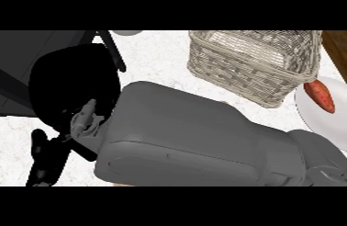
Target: Pick the croissant from the cutting board and place it in the basket
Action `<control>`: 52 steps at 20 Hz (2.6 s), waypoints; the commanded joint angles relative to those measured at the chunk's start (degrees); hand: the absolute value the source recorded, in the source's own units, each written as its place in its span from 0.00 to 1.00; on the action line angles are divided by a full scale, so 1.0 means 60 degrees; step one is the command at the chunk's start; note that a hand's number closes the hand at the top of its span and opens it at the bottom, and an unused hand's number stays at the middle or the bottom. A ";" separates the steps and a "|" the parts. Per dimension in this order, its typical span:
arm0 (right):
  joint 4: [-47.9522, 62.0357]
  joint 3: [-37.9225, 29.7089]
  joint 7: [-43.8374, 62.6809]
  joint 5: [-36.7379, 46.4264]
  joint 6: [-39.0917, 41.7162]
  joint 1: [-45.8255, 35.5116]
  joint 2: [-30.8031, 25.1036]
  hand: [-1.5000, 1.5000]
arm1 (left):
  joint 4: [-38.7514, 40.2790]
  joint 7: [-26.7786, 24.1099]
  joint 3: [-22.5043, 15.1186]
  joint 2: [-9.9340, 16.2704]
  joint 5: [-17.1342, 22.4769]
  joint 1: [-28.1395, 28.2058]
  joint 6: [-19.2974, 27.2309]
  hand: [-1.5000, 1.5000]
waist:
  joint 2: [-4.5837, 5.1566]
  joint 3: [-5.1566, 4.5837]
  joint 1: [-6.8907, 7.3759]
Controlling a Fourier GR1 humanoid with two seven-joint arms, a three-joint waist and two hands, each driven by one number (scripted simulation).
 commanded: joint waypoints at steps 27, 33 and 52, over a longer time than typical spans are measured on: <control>0.0324 0.1294 0.1256 -0.1535 0.0790 0.0639 -0.0178 0.00 | 0.0720 0.0091 0.0142 -0.0284 -0.0047 0.0480 -0.0305 0.50 | 0.0207 -0.0073 -0.0059; 0.0430 0.1937 0.1472 -0.1225 0.0807 0.1264 0.0123 0.00 | 0.0433 0.0143 0.0124 -0.0257 -0.0044 0.0851 -0.0426 0.50 | 0.0191 -0.0074 0.0002; 0.0188 0.2283 0.0014 0.0819 0.0405 0.3467 -0.0228 0.00 | 0.0846 0.0358 0.0385 -0.0416 -0.0239 0.0079 -0.0489 0.50 | 0.0231 -0.0072 0.0007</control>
